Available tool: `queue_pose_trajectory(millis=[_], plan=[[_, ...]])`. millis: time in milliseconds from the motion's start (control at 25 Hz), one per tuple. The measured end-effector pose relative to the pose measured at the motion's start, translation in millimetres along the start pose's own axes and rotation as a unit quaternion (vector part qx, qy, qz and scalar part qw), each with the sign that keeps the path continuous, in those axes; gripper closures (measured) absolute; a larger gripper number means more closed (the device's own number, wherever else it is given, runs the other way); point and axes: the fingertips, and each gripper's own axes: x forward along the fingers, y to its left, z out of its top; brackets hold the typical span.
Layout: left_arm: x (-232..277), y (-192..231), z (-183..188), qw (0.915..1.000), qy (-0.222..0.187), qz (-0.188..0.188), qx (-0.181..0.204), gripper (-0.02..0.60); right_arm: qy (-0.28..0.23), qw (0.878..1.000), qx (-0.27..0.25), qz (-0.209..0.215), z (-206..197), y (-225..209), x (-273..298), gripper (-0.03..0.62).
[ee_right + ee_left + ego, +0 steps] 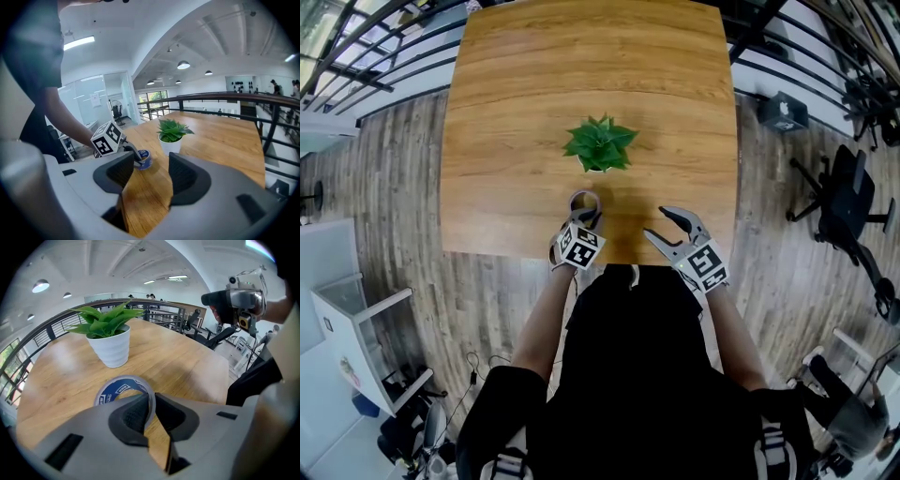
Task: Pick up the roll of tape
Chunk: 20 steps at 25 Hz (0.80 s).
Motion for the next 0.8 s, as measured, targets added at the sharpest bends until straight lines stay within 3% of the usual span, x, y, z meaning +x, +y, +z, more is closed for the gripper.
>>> queue_pose_trajectory(millis=[240, 800], plan=[[-14.3, 5.6, -10.8, 0.9987, -0.012, 0.005, -0.049, 0.523, -0.021, 1.000, -0.007, 0.004, 9.0, 6.7, 5.1, 0.347], [-47.6, 1.3, -18.9, 0.9973, -0.043, 0.008, -0.059, 0.525, -0.017, 1.000, -0.016, -0.003, 13.1, 23.2, 9.8, 0.347]])
